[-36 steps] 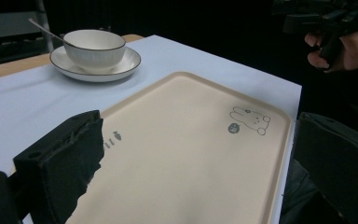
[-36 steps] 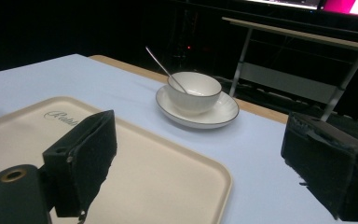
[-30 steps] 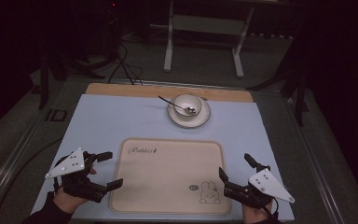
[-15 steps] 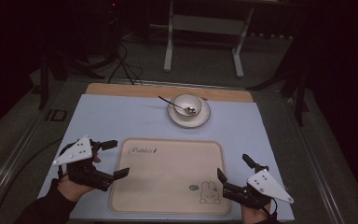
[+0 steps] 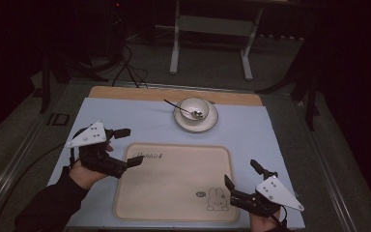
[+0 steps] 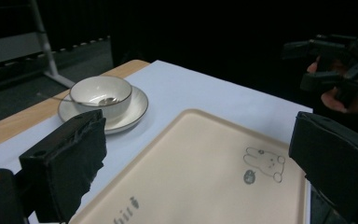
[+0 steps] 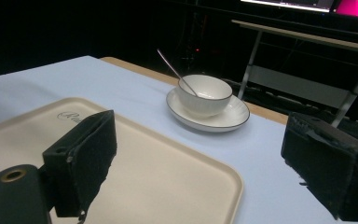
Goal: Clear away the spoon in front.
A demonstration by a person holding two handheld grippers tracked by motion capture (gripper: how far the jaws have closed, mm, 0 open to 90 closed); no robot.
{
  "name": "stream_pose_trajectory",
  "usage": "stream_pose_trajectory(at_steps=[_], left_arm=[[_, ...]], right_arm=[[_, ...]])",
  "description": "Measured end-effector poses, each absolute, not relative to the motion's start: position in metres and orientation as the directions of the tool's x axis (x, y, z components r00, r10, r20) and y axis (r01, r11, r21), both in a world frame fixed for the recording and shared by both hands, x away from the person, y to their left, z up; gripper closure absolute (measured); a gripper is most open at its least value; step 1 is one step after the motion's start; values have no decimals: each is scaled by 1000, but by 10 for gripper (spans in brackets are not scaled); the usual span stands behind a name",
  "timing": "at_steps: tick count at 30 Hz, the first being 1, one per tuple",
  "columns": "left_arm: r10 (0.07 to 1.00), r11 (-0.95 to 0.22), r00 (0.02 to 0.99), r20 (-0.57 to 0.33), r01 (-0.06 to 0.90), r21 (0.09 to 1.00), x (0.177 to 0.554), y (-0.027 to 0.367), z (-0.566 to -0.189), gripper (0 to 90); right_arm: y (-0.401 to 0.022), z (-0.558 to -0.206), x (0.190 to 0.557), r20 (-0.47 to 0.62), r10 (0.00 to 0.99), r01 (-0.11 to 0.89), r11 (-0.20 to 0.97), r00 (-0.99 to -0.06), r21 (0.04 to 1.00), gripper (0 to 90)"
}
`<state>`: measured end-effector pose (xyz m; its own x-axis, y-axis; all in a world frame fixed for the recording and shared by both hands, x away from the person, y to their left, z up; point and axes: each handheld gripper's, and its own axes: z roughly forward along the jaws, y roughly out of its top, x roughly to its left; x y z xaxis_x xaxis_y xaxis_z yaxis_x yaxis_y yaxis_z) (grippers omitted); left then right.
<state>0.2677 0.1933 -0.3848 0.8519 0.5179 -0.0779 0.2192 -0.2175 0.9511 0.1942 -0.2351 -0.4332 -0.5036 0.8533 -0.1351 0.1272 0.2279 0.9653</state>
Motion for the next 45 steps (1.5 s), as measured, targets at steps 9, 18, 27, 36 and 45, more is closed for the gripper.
stream_pose_trajectory(at_steps=[9,18,27,36,45], left_arm=[[519,-170,848,-110,228,959,291,181,-379,49],[552,-126,819,-156,267,955,321,173,-386,49],[574,-121,795,-195,318,940,344,164,-405,52],[592,-105,771,-235,363,926,362,153,-420,66],[636,-46,713,-295,417,908,383,144,-437,92]], right_arm=[[-234,-433,193,-141,851,121,231,-506,965,102],[-233,-433,192,-143,851,120,233,-505,965,102],[-232,-434,192,-143,850,118,232,-507,965,102],[-232,-433,190,-143,848,109,229,-509,967,103],[-231,-432,189,-147,846,102,230,-513,968,102]])
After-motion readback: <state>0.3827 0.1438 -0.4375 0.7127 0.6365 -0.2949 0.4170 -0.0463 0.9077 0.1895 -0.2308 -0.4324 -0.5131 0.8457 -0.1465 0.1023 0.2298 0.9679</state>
